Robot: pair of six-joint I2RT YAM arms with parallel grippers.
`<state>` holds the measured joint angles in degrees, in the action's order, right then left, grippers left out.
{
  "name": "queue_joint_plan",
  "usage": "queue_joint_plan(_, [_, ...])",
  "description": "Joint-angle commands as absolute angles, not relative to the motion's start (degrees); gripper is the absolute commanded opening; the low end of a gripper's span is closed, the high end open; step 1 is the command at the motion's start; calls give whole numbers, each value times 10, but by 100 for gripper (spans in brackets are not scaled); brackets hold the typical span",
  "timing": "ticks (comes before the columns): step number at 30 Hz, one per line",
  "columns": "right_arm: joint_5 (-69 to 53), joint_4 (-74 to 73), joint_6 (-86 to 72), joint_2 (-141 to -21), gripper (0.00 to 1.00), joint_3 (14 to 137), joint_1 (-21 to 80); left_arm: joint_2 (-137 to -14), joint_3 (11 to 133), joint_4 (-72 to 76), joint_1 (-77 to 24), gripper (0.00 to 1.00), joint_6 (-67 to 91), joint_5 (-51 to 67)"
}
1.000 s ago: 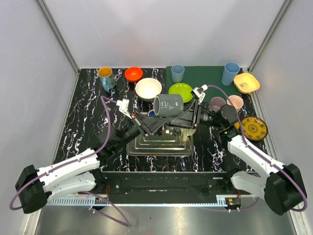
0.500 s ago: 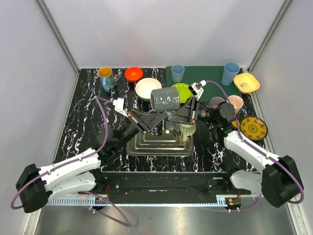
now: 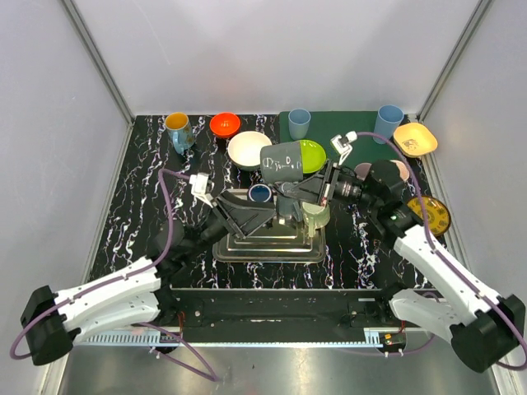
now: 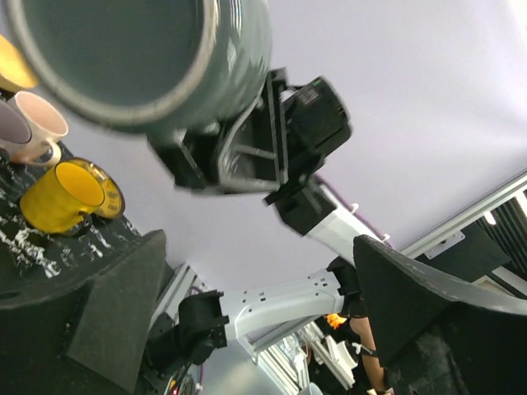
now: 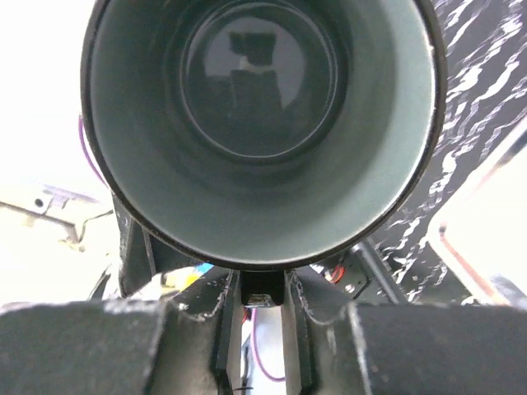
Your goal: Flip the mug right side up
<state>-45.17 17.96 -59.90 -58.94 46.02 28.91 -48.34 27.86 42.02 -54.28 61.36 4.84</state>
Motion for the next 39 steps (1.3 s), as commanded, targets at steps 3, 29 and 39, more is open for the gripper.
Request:
queue_joint_plan(3, [-144,-258,-359,-539,0,628,289,-403,294,254,-537,99,564,-25])
queue_joint_plan(29, [187,-445,-422,-622,0,476,289,-314,341,-214,-537,98,563,-294])
queue_joint_plan(39, [212,-400,-433,-704,0,463,280,-369,342,-222,-537,99,553,-272])
